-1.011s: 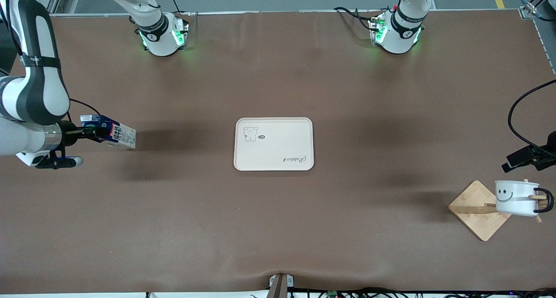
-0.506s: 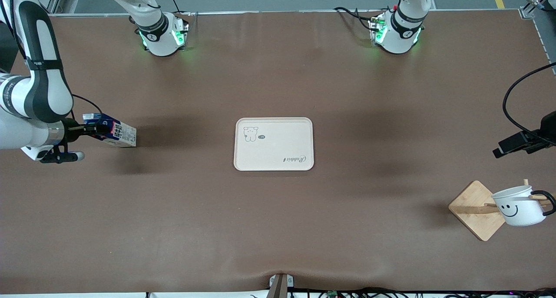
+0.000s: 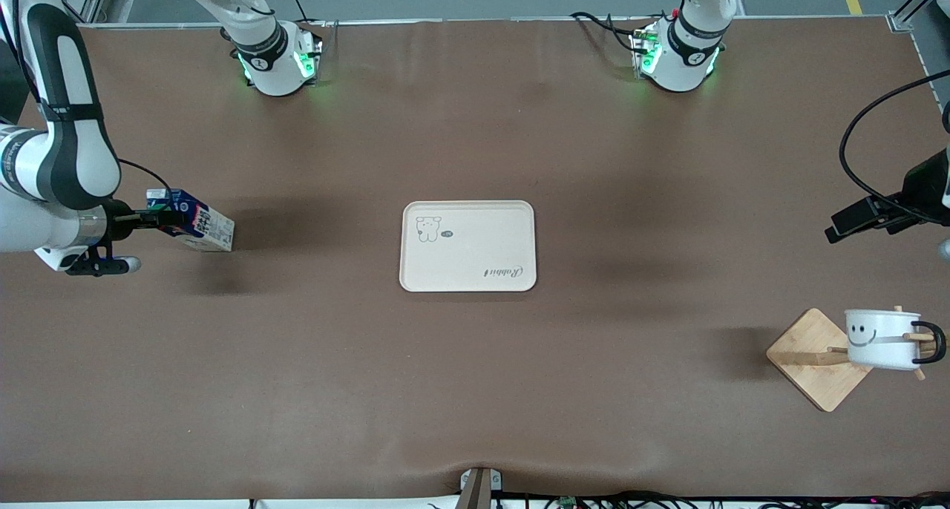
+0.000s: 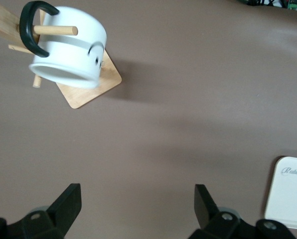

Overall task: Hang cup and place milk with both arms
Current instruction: 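Lower the milk carton onto the table with the right gripper, then open the right gripper and raise it while the left gripper withdraws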

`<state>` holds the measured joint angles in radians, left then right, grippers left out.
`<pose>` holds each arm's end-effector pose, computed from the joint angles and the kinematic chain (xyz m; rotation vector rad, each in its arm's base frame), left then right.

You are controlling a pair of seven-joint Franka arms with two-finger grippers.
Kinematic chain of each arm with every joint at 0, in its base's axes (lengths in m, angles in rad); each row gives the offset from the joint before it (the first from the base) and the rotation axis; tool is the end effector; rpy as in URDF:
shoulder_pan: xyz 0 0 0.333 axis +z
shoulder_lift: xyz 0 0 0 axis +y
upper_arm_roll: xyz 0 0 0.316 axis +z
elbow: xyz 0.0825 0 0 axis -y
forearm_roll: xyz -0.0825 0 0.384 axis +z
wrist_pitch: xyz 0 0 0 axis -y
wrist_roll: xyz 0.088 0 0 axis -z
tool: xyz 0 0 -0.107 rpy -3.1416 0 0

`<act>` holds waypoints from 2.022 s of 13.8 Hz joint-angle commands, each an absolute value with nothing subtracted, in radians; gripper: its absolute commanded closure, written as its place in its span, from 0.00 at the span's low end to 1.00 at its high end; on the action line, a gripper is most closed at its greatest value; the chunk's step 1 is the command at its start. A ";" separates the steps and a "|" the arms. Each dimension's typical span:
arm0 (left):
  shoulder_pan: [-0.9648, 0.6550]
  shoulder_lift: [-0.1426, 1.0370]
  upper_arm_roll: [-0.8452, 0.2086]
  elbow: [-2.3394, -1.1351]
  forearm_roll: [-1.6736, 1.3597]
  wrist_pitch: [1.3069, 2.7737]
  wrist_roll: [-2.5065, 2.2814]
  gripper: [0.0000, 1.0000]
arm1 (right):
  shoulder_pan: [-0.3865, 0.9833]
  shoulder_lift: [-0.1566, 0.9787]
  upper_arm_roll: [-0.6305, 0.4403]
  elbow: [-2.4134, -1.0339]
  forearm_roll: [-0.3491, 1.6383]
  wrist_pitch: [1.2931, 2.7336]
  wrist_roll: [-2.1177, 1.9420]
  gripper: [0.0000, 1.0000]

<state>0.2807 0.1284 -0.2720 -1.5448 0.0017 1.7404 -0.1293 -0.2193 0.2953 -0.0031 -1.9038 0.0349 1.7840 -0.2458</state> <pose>0.6064 0.0152 0.5805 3.0951 0.2188 0.1084 0.5542 -0.1222 0.3190 -2.9566 -0.0130 0.5948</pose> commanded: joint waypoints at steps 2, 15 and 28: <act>0.290 0.109 -0.290 -1.499 0.038 1.675 -0.134 0.00 | -0.235 0.282 0.020 -1.849 0.048 1.711 -0.249 0.00; 0.206 0.017 -0.223 -1.457 0.035 1.467 -0.146 0.00 | -0.107 0.281 0.028 -1.208 0.052 1.415 -0.272 0.00; -0.018 -0.052 -0.055 -1.520 0.037 1.434 -0.132 0.00 | -0.037 -0.052 0.035 -1.487 0.043 1.367 -0.181 0.00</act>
<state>-0.0085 -0.0308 -0.0608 -1.5032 0.0188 1.4331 -0.1328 -0.0222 -0.0276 0.0249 -1.4882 0.0554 1.3516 -0.1888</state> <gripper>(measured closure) 0.000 0.000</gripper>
